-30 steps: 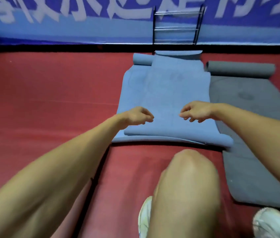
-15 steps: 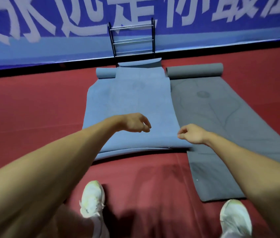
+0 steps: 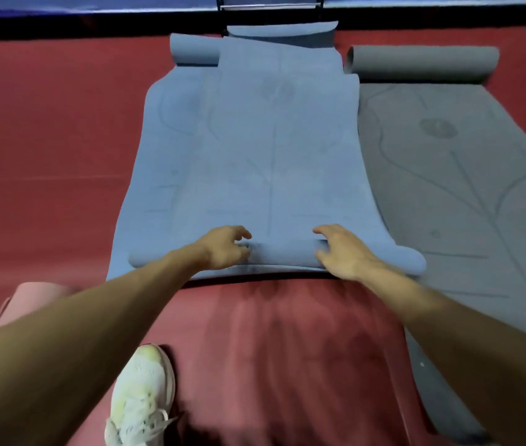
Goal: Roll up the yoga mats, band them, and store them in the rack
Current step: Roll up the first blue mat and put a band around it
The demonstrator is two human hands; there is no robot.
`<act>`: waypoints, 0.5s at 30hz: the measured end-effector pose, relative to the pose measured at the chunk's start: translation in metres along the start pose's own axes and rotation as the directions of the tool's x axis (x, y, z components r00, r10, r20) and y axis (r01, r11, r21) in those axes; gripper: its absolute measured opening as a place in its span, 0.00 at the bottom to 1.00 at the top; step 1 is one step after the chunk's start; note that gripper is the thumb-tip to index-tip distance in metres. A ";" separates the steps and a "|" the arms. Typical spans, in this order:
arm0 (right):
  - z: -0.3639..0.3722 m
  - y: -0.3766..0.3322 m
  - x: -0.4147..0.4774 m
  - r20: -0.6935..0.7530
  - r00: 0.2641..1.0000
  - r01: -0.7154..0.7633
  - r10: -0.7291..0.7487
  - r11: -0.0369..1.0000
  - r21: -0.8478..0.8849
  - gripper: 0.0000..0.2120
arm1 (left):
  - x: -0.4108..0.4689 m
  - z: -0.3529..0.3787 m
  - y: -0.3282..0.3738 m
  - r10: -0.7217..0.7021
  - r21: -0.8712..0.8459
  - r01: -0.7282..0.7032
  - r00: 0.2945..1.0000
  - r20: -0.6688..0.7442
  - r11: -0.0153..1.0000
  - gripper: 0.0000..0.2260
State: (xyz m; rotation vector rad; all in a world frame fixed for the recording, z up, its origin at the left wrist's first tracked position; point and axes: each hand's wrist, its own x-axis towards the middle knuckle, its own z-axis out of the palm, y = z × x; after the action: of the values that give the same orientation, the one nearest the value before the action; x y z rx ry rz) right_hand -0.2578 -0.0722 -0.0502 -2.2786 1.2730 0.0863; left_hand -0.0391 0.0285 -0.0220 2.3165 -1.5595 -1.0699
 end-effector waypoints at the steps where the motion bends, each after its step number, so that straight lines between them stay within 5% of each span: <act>1: 0.009 0.002 0.012 0.002 1.000 0.015 -0.015 0.999 -0.040 0.26 | 0.010 0.005 -0.009 -0.012 -0.129 0.011 1.000 -0.007 0.992 0.19; 4: 0.032 0.011 0.032 0.055 0.998 -0.002 0.011 0.986 -0.165 0.26 | 0.035 0.020 -0.027 -0.051 -0.322 0.033 0.997 -0.049 0.946 0.21; 10: 0.067 0.036 0.013 0.163 0.985 -0.051 0.061 0.996 -0.070 0.10 | 0.047 0.066 -0.052 -0.043 0.194 0.050 0.998 -0.042 0.980 0.12; 15: 0.084 0.036 -0.008 0.131 0.987 -0.078 0.089 0.993 -0.087 0.10 | 0.024 0.083 -0.065 0.018 0.198 -0.010 0.999 -0.035 0.980 0.09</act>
State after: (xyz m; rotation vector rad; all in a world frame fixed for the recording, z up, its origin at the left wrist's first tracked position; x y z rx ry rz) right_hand -0.2754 -0.0423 -0.1348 -2.2452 1.3154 0.3216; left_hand -0.0375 0.0582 -0.1264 2.4308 -1.7382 -0.8998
